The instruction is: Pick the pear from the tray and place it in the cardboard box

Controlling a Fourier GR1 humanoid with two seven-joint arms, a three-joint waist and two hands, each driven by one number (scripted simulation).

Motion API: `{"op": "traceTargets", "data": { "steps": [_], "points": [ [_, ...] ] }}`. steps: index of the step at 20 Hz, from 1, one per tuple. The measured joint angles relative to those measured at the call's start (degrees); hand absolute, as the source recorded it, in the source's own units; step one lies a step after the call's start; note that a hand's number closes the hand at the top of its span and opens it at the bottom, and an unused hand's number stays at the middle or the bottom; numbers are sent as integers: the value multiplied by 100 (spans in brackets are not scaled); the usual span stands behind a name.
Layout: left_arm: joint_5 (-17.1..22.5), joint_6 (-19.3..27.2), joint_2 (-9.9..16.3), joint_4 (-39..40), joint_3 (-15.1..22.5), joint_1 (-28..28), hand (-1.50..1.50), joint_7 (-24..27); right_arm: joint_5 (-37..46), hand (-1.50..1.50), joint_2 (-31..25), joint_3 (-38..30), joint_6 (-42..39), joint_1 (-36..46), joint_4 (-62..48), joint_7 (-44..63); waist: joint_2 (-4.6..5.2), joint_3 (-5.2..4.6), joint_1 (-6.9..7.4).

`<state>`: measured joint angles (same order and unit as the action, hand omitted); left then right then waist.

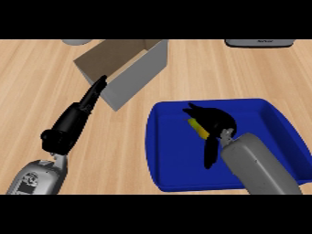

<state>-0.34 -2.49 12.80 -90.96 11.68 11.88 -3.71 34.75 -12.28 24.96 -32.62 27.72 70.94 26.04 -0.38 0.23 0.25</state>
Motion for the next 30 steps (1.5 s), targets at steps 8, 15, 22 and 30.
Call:
{"op": "traceTargets", "data": {
  "steps": [8, 15, 22, 30],
  "points": [
    [-229, -40, -213, 96, -25, -16, 0, 109, 417, -150, 198, -16, 59, -56, -326, -231, -25, -11, -3],
    [-208, -242, -230, 292, -209, 134, 0, 138, 917, -150, 299, 68, 355, -71, -648, -468, -68, -36, -2],
    [-250, -310, -290, 243, -263, 79, 0, -65, 1142, 150, 248, -8, 392, 20, -889, -928, -87, -57, 14],
    [-311, -376, -384, 341, -265, 116, 0, -127, 1599, 150, 199, 386, 829, 204, -814, -2013, -34, -68, 59]
  ]
}}
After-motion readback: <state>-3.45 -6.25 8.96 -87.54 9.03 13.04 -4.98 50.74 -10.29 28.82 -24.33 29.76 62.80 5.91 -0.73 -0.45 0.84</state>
